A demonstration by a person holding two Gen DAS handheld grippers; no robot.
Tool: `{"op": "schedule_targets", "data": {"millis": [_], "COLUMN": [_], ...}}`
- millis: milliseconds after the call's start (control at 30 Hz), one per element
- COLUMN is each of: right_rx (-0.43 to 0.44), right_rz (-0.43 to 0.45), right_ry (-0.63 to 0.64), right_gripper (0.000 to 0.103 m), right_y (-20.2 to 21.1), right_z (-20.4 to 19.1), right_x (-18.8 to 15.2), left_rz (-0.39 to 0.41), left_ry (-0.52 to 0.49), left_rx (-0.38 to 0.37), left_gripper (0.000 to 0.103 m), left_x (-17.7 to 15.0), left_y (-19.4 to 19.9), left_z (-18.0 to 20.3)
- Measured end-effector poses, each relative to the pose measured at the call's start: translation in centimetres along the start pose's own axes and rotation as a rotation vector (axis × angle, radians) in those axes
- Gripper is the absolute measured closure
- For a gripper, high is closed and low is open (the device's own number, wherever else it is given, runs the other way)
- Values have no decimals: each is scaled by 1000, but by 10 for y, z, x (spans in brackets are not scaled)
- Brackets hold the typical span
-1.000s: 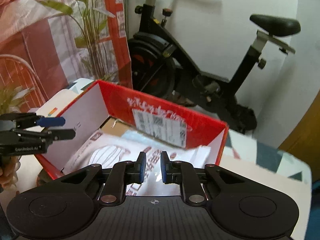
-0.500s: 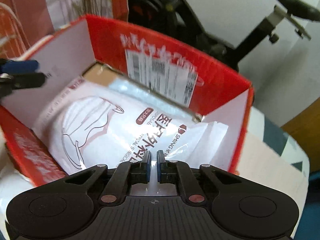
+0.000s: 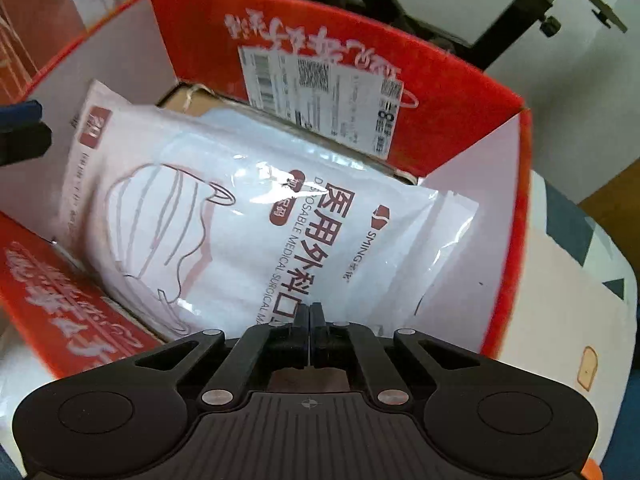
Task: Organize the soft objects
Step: 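Lower the mask pack into the red box and open the right gripper, then withdraw the right tool from the red box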
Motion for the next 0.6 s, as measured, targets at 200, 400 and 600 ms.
{"op": "schedule_targets", "data": {"millis": [200,400,600], "right_rx": [20,28,21], "right_rz": [118,348,582], "right_ry": [-26,-85,-135], "right_gripper": [84,47,21], "right_y": [35,68,97], "right_z": [-2,-7,-22], "right_x": [-19,-52,-94], "left_rz": [13,23,16], "left_ry": [-11,-17,-29], "left_rx": [26,14,18], "left_gripper": [51,50,32], "left_x": [-2,-15,-38], "left_y": [24,53,81], "left_z": [5,14,19]}}
Point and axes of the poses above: each gripper's, at about its wrist camera, not at the fingertips, and y roughly against the way its jaws point, z to its right, x to its top, the point moved 1 cm from there along -y, roughly the way its jaws point, and after that the axes turned 3 degrees about x, right-handed, at the moved point
